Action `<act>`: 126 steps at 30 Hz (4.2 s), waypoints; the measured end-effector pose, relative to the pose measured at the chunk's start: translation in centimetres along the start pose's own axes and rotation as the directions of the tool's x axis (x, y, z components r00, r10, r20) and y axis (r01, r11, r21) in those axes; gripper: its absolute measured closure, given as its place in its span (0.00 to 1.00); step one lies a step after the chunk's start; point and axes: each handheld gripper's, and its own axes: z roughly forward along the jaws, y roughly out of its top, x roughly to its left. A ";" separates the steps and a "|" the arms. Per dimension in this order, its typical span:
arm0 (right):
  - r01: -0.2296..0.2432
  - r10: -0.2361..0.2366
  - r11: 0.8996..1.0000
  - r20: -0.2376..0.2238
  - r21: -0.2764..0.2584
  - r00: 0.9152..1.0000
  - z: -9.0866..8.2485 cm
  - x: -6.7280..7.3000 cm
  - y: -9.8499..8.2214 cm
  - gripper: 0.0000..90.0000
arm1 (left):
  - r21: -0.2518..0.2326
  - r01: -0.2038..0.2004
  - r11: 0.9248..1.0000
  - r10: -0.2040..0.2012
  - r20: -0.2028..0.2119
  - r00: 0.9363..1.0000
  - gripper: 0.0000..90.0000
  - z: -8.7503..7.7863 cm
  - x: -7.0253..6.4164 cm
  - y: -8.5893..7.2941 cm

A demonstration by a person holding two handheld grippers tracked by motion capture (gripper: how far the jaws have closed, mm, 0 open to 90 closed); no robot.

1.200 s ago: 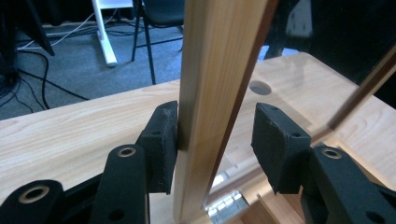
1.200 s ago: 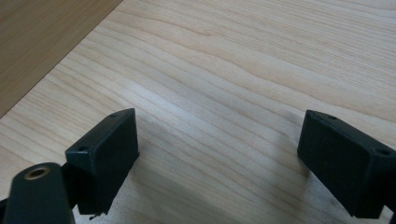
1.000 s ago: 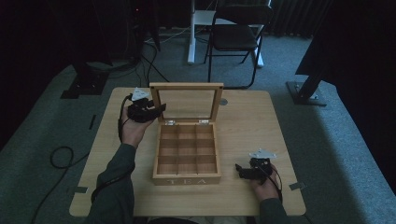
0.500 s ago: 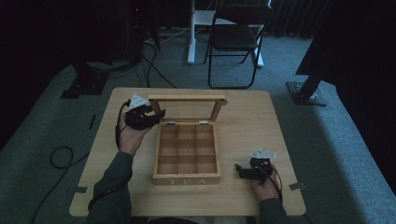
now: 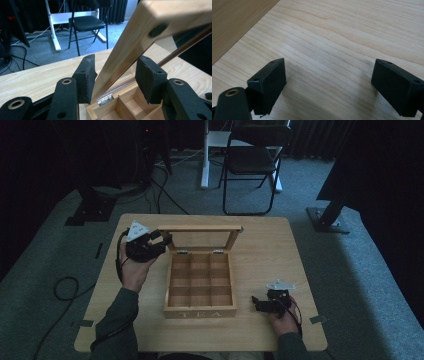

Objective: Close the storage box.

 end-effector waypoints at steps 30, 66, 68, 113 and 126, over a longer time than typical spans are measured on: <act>0.001 -0.001 1.000 -0.004 0.001 1.000 0.0 0.1 0.0 0.13 | 0.054 0.035 0.998 -0.035 -0.003 0.999 0.63 -3.0 -2.4 -1.6; 0.005 -0.005 1.000 -0.005 0.001 1.000 0.0 0.1 0.0 0.13 | 0.110 0.057 0.992 -0.056 -0.013 0.998 0.57 -3.8 -3.9 -3.7; 0.003 -0.003 1.000 -0.005 0.000 1.000 0.0 0.1 0.0 0.13 | 0.112 0.057 0.992 -0.056 -0.011 0.998 0.56 -3.8 -3.9 -3.8; 0.007 -0.007 1.000 -0.008 -0.002 1.000 0.0 0.2 0.0 0.13 | 0.158 0.070 0.985 -0.067 -0.024 0.997 0.44 -4.6 -5.9 -8.0; 0.007 -0.007 1.000 -0.010 0.000 1.000 0.0 0.2 0.0 0.13 | 0.158 0.042 0.987 -0.040 -0.019 0.999 0.42 -4.7 -6.2 -9.2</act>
